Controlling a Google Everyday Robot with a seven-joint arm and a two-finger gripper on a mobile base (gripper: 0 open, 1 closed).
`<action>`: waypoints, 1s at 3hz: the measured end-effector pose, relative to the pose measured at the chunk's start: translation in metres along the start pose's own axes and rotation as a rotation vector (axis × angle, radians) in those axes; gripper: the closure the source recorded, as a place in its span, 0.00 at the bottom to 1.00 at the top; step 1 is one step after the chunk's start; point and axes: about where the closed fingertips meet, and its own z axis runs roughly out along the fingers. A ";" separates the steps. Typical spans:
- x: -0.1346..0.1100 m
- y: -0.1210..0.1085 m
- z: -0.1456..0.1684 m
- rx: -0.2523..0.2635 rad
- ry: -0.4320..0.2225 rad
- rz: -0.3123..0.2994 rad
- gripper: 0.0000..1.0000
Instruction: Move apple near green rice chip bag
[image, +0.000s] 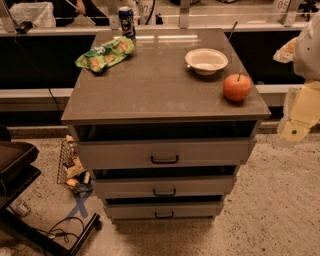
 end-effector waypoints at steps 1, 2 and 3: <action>0.000 0.000 0.000 0.000 0.000 0.000 0.00; 0.012 -0.016 0.010 0.085 -0.067 0.045 0.00; 0.045 -0.019 0.026 0.143 -0.204 0.147 0.00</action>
Offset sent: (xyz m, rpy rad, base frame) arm 0.0733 -0.0481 0.0122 0.2211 -0.4676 -0.1764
